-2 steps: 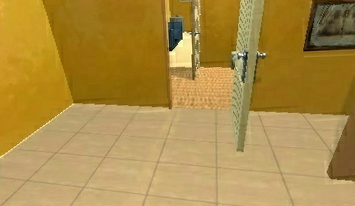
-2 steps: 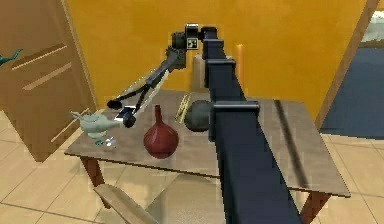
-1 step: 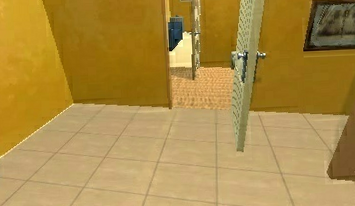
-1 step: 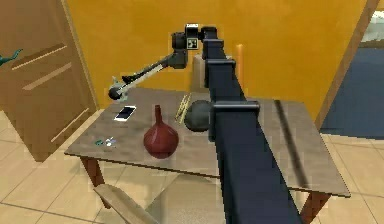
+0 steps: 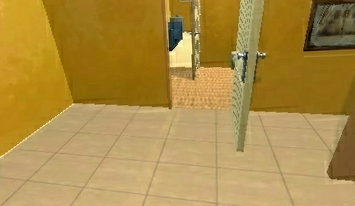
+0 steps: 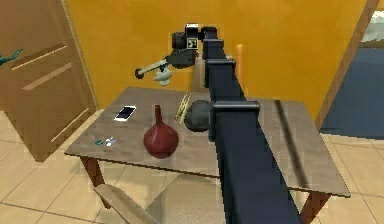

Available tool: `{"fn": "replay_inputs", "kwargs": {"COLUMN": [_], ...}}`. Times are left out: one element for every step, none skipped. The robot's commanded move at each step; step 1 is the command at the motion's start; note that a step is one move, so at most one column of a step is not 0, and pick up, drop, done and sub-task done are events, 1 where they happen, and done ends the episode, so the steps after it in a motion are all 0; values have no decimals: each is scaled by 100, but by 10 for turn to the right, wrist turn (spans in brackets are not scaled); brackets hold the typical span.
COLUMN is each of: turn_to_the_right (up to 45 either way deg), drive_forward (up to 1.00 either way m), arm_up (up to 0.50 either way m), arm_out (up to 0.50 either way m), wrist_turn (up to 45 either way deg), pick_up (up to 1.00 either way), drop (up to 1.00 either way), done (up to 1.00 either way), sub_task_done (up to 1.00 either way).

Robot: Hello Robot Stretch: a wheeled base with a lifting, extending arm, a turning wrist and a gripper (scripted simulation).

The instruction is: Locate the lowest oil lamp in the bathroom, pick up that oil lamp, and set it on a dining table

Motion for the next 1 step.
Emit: {"fn": "replay_inputs", "kwargs": {"turn_to_the_right": [0], "drive_forward": [0], "arm_up": [0], "arm_out": [0], "wrist_turn": [420], "pick_up": [0], "drop": [0], "done": [0], "sub_task_done": [0]}}
